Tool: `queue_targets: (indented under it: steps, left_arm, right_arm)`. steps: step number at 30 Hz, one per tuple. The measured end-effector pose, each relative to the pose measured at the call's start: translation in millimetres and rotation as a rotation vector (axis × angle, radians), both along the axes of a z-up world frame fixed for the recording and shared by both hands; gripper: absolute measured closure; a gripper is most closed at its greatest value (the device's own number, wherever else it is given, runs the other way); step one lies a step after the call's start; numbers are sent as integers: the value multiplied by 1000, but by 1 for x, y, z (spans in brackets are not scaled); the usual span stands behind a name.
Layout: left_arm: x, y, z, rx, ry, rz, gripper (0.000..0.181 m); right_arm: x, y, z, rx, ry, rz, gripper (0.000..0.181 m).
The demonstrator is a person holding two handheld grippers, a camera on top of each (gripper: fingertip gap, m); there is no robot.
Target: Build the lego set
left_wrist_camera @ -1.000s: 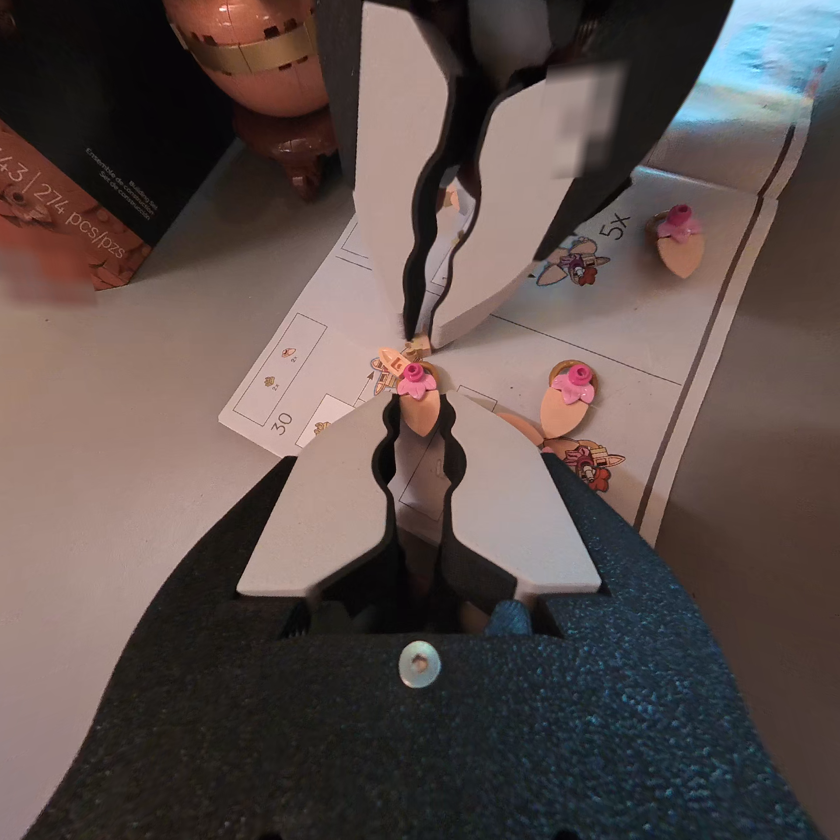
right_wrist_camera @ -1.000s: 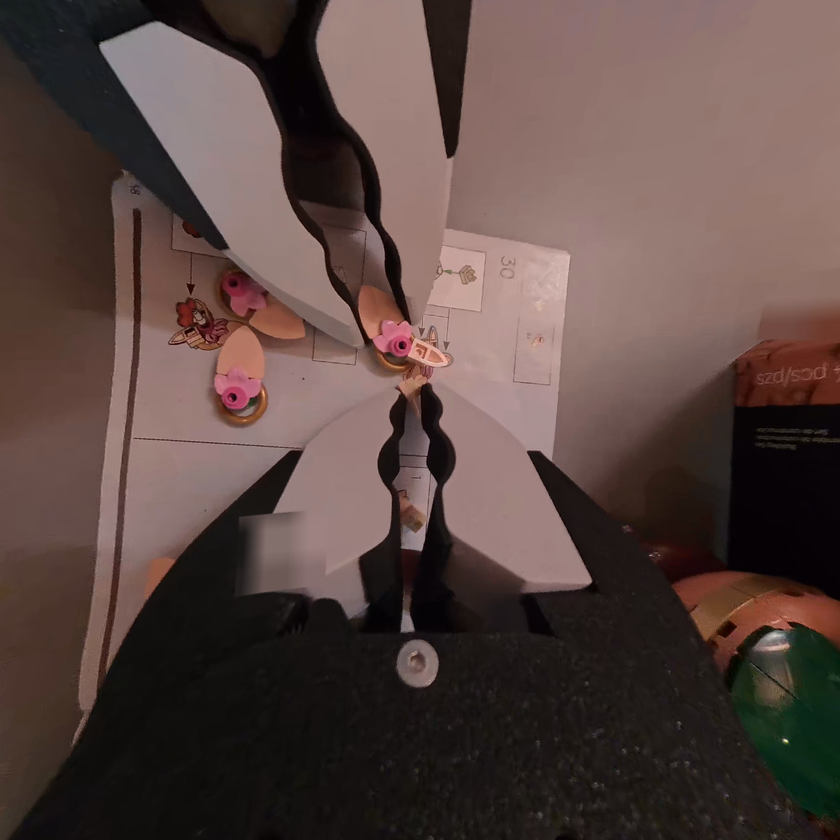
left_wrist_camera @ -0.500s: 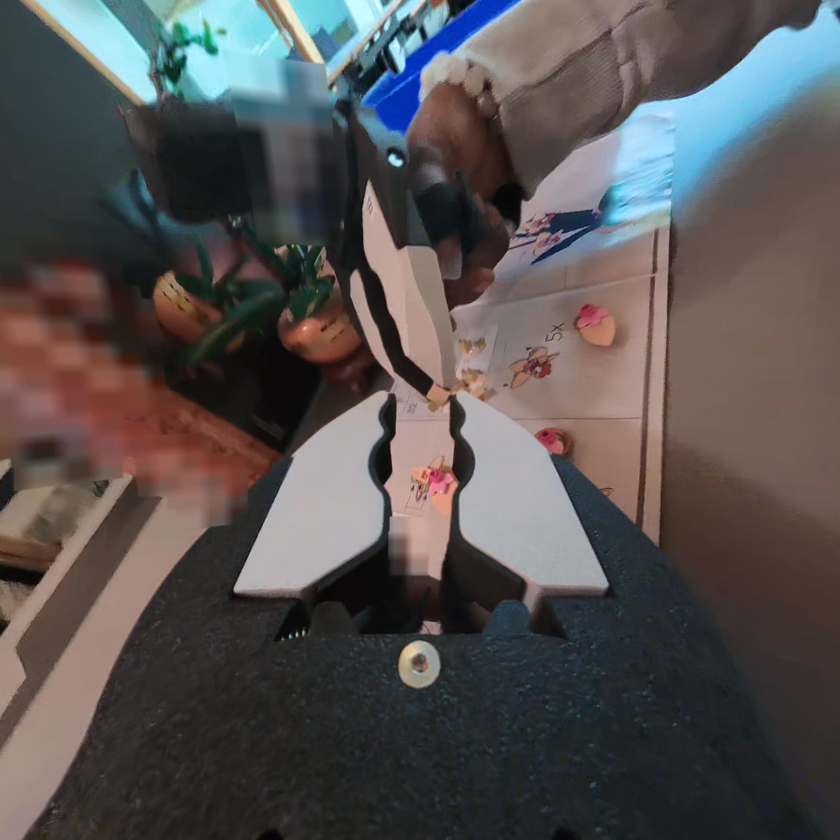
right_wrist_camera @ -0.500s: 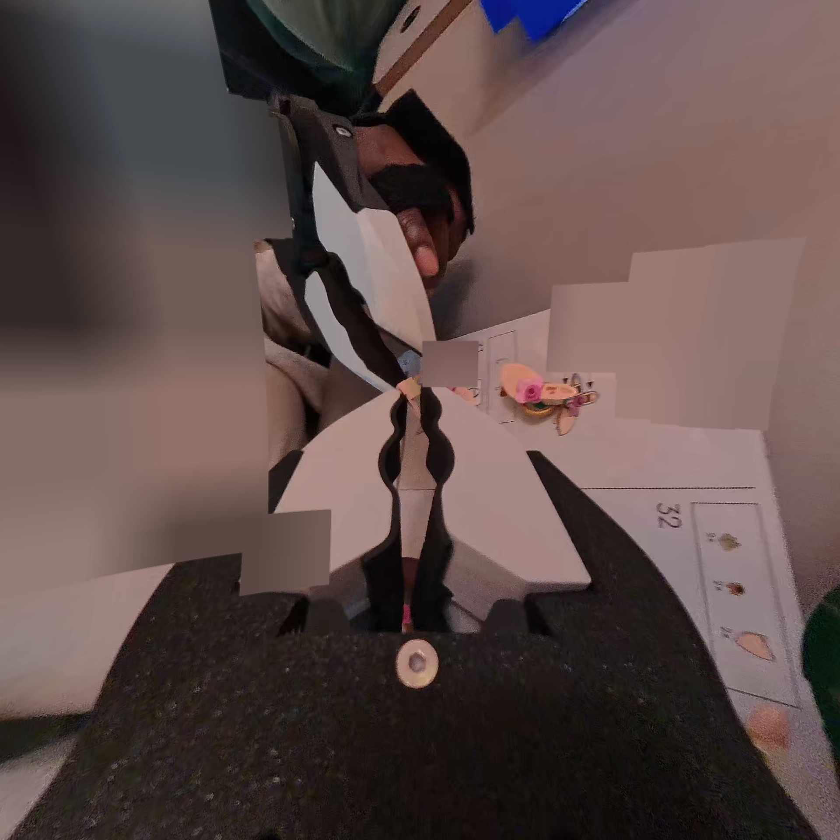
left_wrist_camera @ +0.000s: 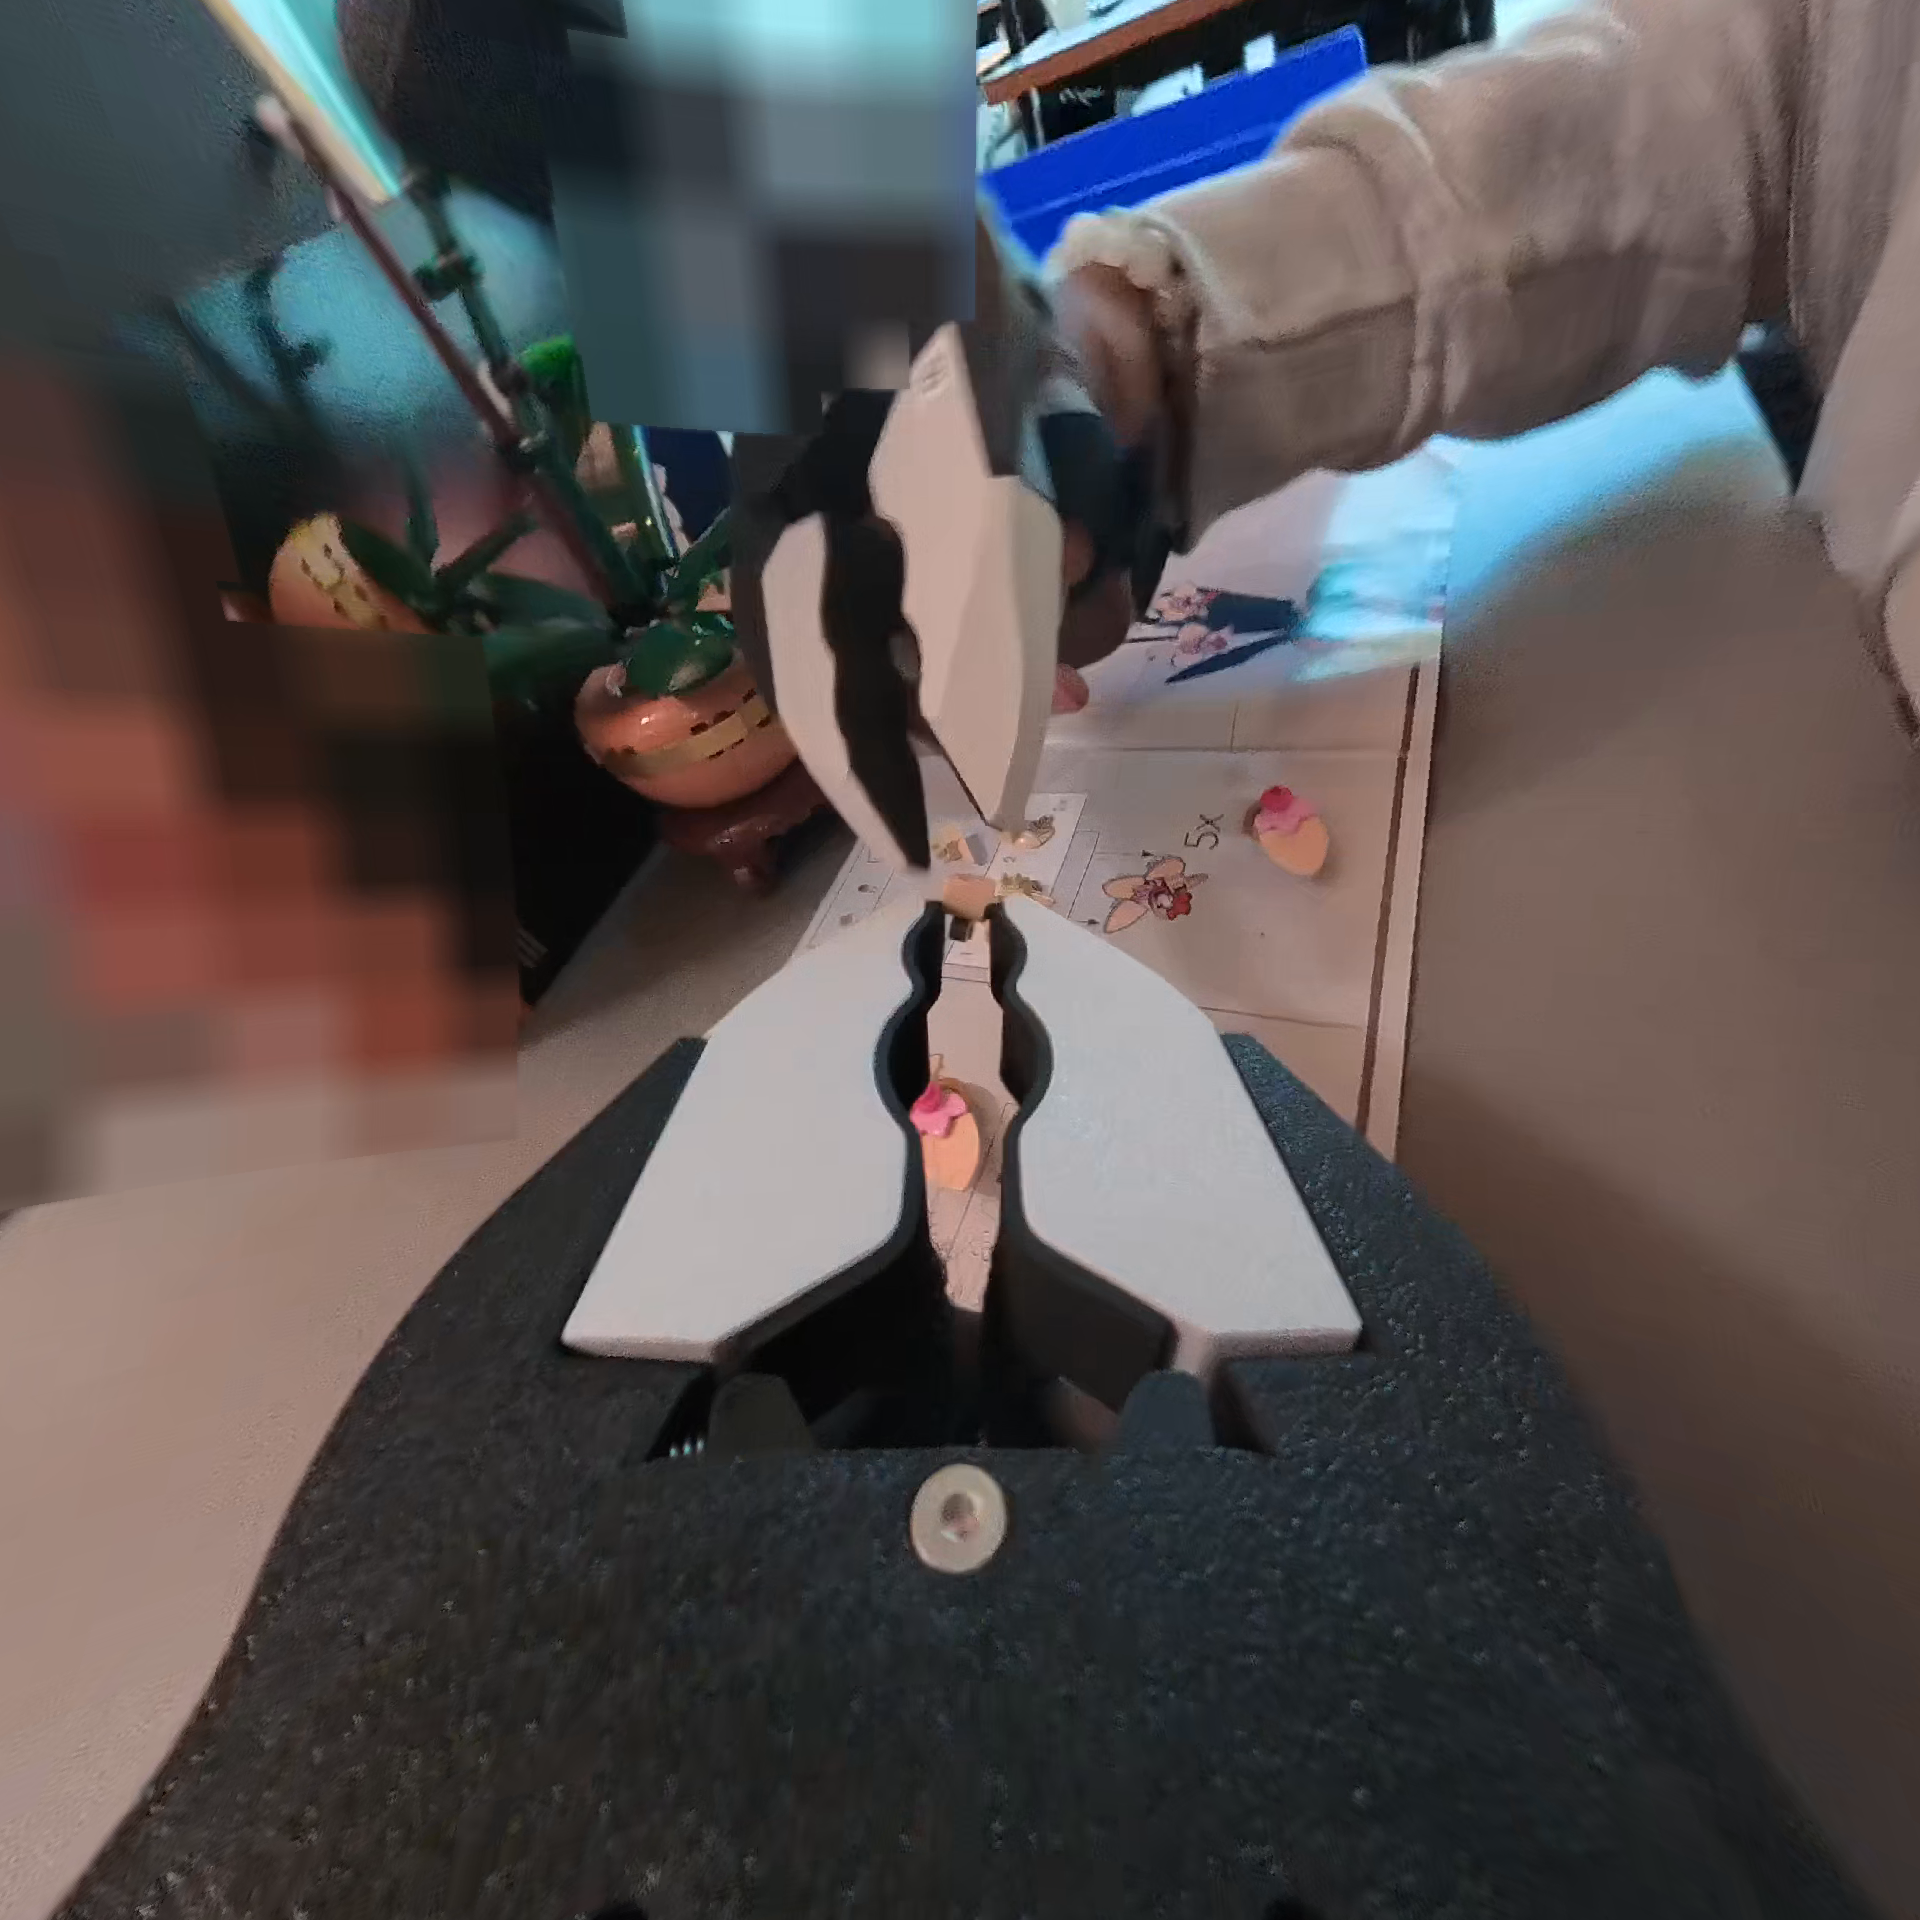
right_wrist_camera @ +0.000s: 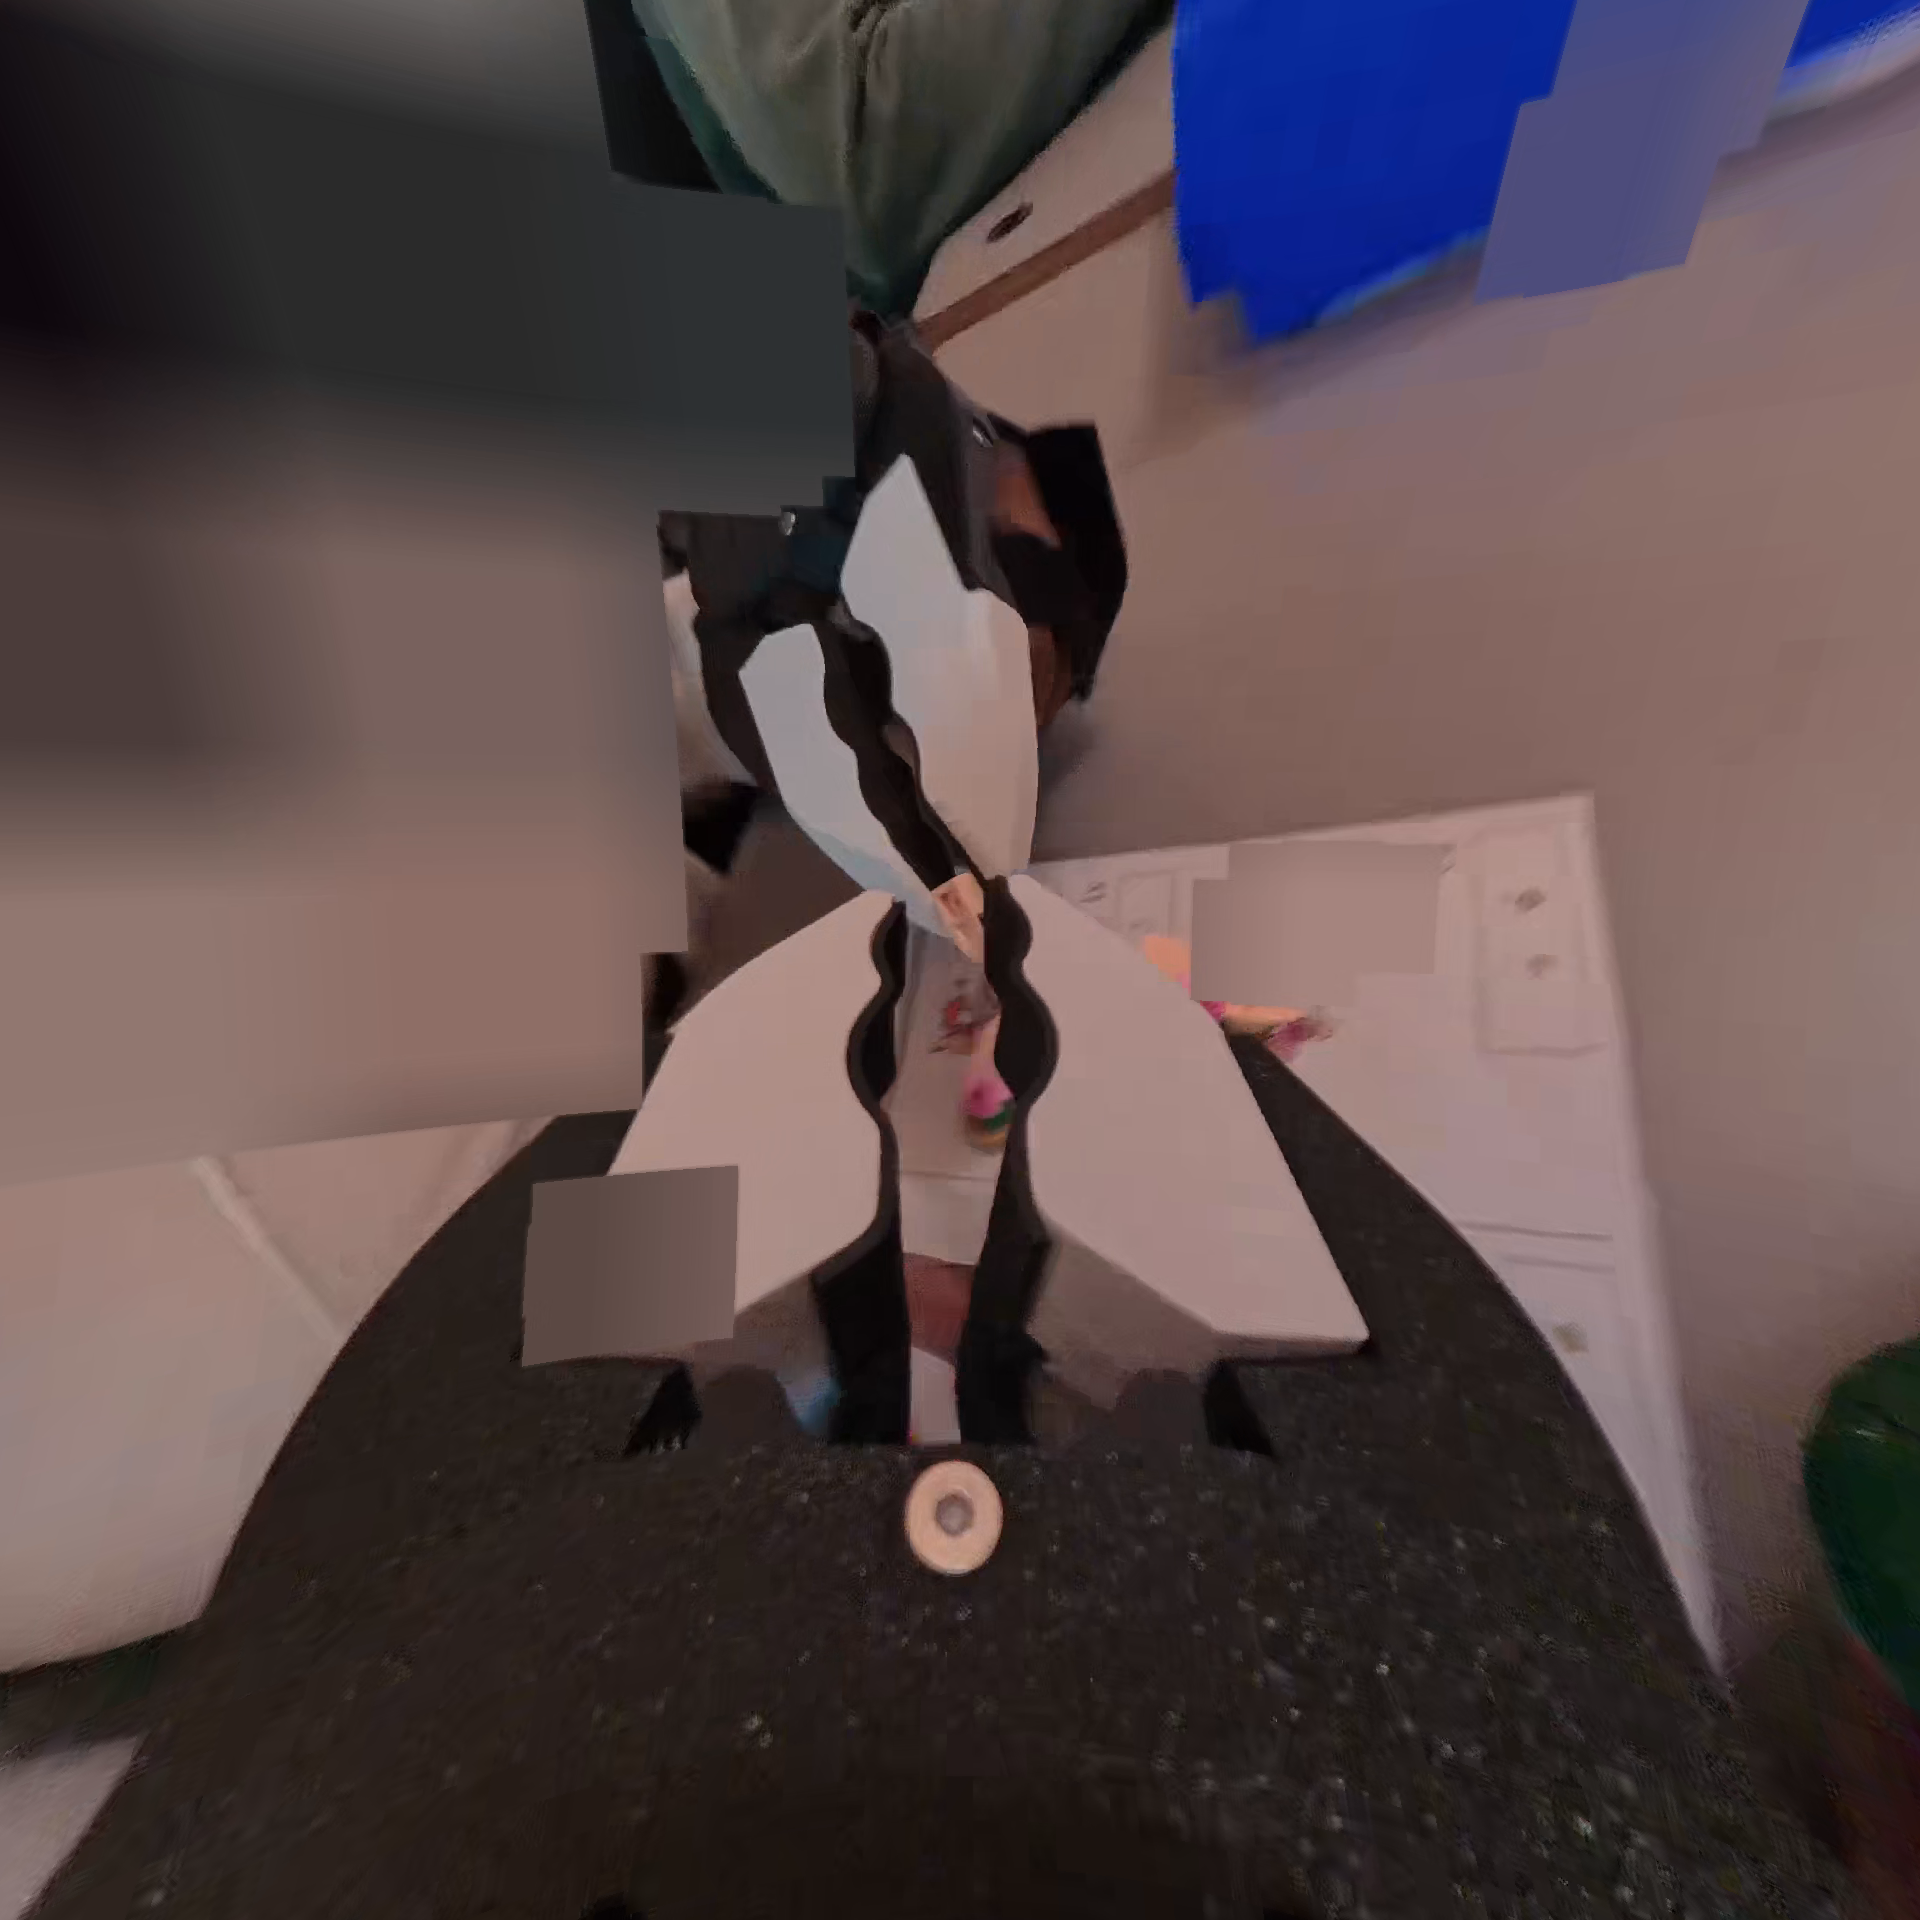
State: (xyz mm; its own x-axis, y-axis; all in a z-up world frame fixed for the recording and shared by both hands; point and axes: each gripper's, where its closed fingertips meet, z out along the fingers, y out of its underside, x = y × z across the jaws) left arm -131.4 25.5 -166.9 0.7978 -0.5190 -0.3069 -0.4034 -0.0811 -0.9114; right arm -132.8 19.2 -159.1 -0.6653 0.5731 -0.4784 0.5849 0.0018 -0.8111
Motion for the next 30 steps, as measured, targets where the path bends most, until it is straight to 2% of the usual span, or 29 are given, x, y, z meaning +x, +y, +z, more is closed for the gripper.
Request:
queue_targets:
  steps: [1, 3, 5, 15, 23, 30]
  left_arm:
    - [-1, 0, 1, -14, -48, 5, 173]
    - [-2, -1, 6, -26, -131, 6, 173]
    - [-3, -1, 9, -34, -185, 4, 173]
    - [0, 0, 4, -75, -191, 11, 173]
    - [8, -5, 1, -82, -149, -55, 174]
    - [10, -6, -3, -111, -140, -60, 176]
  right_arm:
    - [-2, 1, 3, 92, 94, -18, 171]
    - [-3, 2, 3, 297, 230, -41, 172]
    - [-5, 3, 0, 430, 278, -58, 167]
    - [-4, 3, -9, 686, 323, -14, 174]
    - [5, 0, -11, 583, 293, 42, 175]
    - [7, 1, -14, 593, 269, 51, 171]
